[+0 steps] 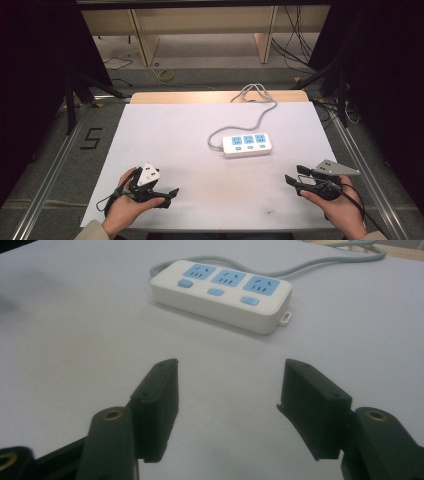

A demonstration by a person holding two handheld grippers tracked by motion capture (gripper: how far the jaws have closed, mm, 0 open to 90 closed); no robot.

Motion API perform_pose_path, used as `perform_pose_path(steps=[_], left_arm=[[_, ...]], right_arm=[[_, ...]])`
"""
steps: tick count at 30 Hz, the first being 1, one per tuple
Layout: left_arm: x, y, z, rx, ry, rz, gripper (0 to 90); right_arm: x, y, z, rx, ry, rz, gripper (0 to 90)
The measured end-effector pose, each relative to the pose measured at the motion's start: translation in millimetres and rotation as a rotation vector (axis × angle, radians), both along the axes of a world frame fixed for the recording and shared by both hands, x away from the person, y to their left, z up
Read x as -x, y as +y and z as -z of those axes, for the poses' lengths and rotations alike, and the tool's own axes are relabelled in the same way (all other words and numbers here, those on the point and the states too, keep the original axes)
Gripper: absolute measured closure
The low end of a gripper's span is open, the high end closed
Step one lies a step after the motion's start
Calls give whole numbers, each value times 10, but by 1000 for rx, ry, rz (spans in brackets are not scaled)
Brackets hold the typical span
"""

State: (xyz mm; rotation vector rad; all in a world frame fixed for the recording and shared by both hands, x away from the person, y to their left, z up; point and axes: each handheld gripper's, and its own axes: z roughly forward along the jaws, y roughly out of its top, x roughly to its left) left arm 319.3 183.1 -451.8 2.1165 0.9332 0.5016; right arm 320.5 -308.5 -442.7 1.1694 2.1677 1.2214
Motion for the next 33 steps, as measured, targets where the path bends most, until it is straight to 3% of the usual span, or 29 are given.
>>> perform_pose_path(steps=[3, 7, 9, 12, 17, 21, 33], left_arm=[[13, -10, 6, -13, -2, 16, 84], [21, -4, 5, -15, -6, 11, 82], [24, 9, 7, -11, 2, 4, 85], [22, 13, 8, -10, 0, 2, 87], [25, 9, 7, -11, 3, 2, 87], [17, 19, 10, -9, 2, -12, 89], [16, 27, 8, -7, 1, -15, 93]], right_arm=[[5, 14, 5, 24, 8, 0, 477], [8, 32, -1, 58, 4, -21, 664], [10, 41, -22, 66, -15, -21, 710], [14, 43, -44, 71, -37, -12, 753], [13, 29, -32, 69, -33, -2, 785], [16, 9, -61, 72, -35, 22, 896], [-30, 2, -99, 74, -21, 37, 900]])
